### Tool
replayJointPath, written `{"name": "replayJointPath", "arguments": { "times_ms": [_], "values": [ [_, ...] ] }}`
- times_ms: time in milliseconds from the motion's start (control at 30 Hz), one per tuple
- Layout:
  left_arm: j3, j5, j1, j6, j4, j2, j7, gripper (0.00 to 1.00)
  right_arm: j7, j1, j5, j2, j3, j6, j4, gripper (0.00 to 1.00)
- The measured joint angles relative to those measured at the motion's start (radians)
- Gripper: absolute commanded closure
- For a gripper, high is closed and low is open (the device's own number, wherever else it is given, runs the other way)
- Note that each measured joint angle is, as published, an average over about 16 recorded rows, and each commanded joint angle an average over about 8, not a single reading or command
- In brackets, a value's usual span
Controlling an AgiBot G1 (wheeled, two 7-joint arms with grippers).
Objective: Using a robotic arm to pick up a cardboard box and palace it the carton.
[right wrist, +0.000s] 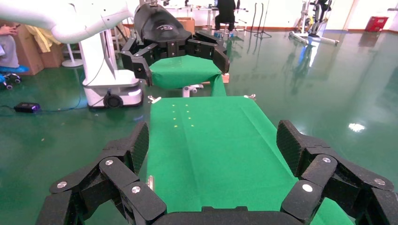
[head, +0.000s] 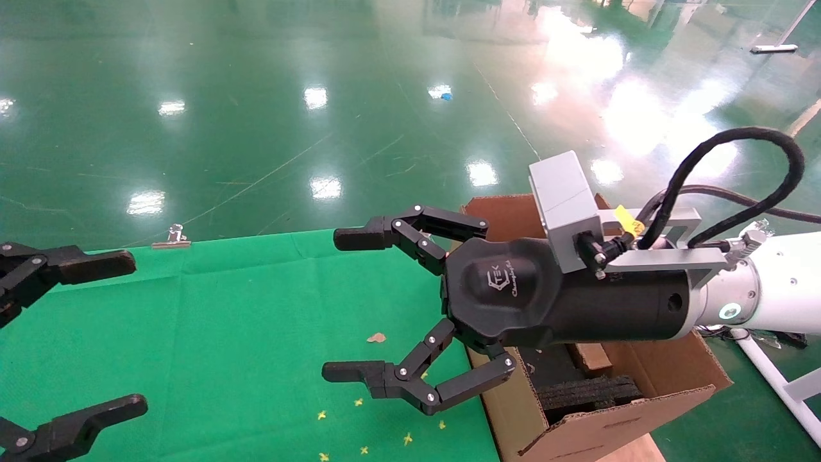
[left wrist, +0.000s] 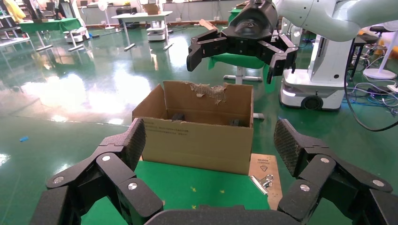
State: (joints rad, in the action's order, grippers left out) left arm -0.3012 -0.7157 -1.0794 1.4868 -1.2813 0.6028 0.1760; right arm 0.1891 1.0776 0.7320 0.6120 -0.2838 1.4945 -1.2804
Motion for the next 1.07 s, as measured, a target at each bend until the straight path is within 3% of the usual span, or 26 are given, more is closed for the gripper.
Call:
{"name": "replayJointPath", "arguments": {
  "times_ms": [1067],
  "values": [
    [0.0,0.0,0.0,0.0,0.0,0.0,0.0,0.0,0.0,0.0,0.0,0.0,0.0,0.0,0.0,0.0]
  ]
}}
